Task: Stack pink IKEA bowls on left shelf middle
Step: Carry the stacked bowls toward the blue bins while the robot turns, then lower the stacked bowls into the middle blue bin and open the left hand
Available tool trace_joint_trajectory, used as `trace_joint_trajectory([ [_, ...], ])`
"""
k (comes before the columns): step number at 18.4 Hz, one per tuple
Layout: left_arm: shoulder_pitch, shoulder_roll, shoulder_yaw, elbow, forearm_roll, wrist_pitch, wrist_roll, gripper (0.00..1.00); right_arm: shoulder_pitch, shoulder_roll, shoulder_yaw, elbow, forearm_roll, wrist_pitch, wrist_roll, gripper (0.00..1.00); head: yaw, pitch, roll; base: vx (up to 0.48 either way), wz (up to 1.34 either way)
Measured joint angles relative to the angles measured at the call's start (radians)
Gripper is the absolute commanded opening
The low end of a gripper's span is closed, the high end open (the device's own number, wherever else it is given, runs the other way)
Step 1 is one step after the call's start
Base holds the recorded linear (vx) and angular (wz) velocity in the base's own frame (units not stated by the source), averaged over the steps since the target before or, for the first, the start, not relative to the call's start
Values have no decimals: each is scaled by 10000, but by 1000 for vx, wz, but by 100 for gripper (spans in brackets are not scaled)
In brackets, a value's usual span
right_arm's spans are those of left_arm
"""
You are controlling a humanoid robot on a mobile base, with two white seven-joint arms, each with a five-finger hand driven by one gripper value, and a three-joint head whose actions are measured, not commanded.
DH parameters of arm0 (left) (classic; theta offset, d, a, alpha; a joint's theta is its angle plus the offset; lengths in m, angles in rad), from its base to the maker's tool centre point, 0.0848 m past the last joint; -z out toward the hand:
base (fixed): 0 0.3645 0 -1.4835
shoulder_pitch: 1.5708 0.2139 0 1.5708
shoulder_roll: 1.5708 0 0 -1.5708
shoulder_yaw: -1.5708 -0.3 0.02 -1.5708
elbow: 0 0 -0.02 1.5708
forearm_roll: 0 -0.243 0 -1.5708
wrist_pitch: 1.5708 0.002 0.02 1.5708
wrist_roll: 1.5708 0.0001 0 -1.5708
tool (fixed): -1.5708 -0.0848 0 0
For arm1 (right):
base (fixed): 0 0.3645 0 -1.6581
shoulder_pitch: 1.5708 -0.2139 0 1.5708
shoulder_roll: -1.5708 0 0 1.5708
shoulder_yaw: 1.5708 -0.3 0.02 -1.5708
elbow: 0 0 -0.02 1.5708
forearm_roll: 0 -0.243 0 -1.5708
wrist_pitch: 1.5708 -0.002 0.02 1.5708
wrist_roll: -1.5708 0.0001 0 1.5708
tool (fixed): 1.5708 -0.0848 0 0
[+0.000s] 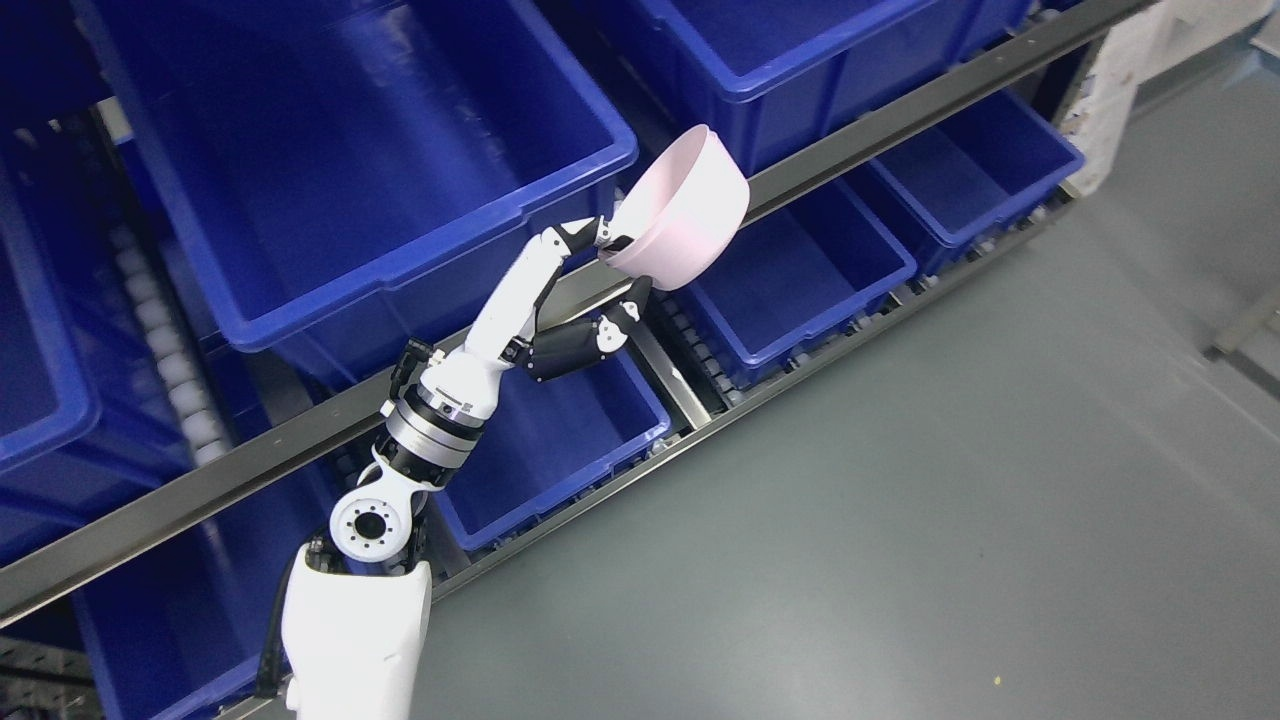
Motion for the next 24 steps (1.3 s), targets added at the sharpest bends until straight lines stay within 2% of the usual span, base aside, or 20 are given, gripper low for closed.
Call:
trace_joint_trajectory([
  [7, -718, 110, 192, -6, -16, 80, 7, 7, 0, 0, 0, 0, 0, -2, 0, 100, 0, 0, 0, 0, 369],
  [9, -1367, 226, 232, -7, -23, 763, -1, 7, 0, 0, 0, 0, 0, -3, 0, 100, 0, 0, 0, 14, 299],
  [12, -2586, 430, 279, 29, -262, 2328, -176, 7, 0, 0, 0, 0, 0, -6, 0, 100, 0, 0, 0, 24, 279],
  [14, -3250, 666, 305, 183, -836, 3156, -781, 8, -1, 0, 0, 0, 0, -6, 0, 100, 0, -1, 0, 26, 228],
  [16, -3790, 924, 317, 504, -1522, 3551, -1310, 8, -1, 0, 0, 0, 0, -6, 0, 100, 0, -1, 0, 26, 169],
  [20, -4743, 1383, 35, 1541, -2960, 3533, -1734, 8, -1, 0, 0, 0, 0, -6, 0, 100, 0, -3, 0, 20, 109],
  [24, -5165, 1618, -258, 2238, -3681, 3426, -1814, 10, 0, 0, 0, 1, 0, -6, 0, 100, 0, -4, 0, 6, 22],
])
